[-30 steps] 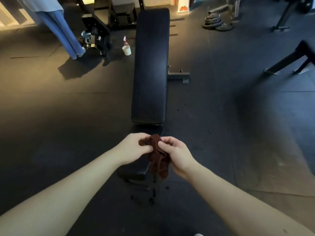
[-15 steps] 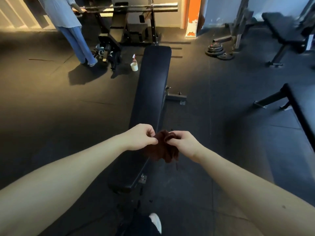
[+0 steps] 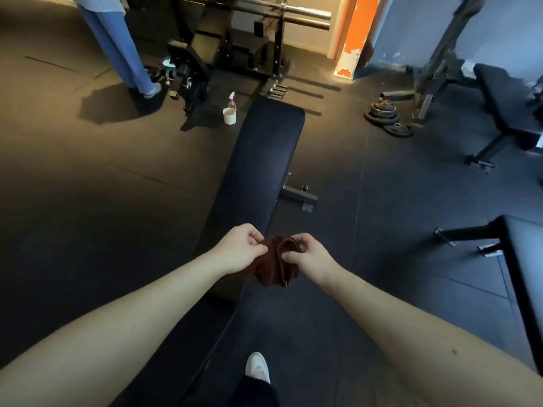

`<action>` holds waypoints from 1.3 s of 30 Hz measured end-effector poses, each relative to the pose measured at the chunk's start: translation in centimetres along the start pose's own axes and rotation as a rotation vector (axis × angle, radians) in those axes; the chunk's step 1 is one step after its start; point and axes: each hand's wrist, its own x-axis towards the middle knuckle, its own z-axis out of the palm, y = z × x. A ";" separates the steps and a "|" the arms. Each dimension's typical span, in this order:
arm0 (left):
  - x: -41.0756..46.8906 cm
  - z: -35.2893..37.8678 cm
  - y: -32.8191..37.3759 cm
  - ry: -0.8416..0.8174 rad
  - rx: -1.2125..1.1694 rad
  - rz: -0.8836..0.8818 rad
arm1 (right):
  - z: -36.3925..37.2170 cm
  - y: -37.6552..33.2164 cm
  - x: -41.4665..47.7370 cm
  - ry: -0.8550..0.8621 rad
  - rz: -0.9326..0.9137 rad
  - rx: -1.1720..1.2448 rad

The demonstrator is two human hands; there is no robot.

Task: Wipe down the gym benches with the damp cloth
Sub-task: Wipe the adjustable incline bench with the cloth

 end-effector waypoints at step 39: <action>39.7 9.9 16.0 0.489 0.139 -0.059 | -20.9 1.6 44.5 -0.063 -0.532 -0.204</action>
